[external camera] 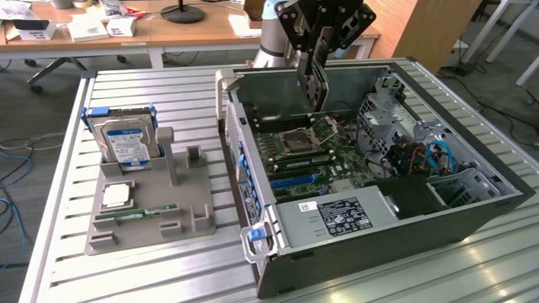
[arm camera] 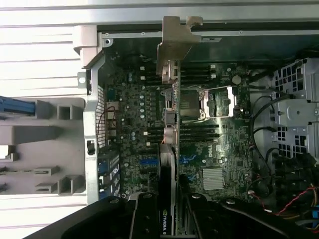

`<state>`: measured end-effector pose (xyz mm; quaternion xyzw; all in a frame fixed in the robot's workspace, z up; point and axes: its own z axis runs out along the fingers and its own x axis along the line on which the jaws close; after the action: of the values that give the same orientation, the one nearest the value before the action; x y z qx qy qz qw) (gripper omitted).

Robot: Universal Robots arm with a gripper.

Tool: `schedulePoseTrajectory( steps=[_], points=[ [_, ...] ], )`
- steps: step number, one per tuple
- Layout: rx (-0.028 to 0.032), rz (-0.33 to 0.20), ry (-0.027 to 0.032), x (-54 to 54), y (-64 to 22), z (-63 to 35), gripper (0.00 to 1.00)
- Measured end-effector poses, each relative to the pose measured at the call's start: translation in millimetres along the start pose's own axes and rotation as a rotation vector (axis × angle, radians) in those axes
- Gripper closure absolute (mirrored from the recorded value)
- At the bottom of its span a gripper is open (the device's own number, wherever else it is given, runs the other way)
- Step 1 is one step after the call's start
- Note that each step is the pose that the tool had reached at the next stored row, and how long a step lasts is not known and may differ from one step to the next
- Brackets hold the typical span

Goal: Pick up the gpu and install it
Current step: 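Pick up the gpu and move the gpu toward the slot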

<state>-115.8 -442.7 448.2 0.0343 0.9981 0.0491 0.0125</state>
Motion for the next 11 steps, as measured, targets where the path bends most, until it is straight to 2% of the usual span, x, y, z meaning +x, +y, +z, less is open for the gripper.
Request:
schedulePoseTrajectory(
  steps=[11],
  points=[
    [-0.0179, 0.000, 0.0012, -37.1, 2.5, 1.1, 0.74]
  ],
)
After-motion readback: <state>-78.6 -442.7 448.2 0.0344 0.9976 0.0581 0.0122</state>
